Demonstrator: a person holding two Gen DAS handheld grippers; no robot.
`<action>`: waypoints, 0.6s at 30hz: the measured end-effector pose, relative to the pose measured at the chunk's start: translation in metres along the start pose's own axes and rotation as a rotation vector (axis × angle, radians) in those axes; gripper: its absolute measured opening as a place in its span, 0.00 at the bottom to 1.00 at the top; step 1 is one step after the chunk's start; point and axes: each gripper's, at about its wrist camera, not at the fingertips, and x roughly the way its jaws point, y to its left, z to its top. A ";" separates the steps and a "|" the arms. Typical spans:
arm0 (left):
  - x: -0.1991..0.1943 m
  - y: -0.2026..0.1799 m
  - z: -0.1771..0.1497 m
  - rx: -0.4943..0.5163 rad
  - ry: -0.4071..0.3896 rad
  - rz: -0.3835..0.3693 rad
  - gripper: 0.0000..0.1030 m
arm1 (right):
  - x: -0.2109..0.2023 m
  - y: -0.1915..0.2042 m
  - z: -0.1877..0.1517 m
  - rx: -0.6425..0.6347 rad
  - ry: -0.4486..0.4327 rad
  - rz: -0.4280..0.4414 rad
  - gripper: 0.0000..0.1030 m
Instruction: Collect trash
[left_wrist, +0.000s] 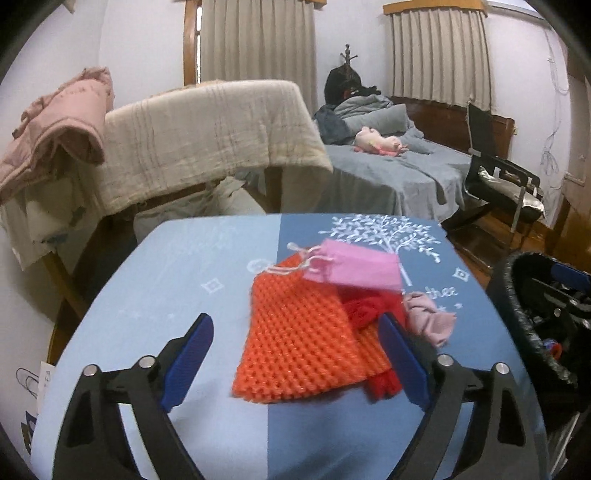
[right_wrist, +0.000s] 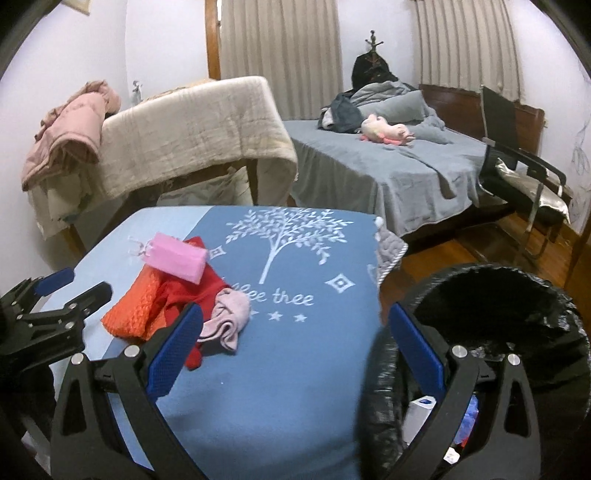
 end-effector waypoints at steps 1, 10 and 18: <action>0.004 0.002 0.000 -0.004 0.006 -0.001 0.83 | 0.003 0.003 0.000 -0.006 0.003 0.003 0.95; 0.040 0.005 -0.008 -0.016 0.081 -0.016 0.74 | 0.022 0.012 -0.002 -0.015 0.030 0.017 0.95; 0.060 0.007 -0.011 -0.049 0.146 -0.074 0.58 | 0.029 0.015 -0.005 -0.019 0.045 0.020 0.95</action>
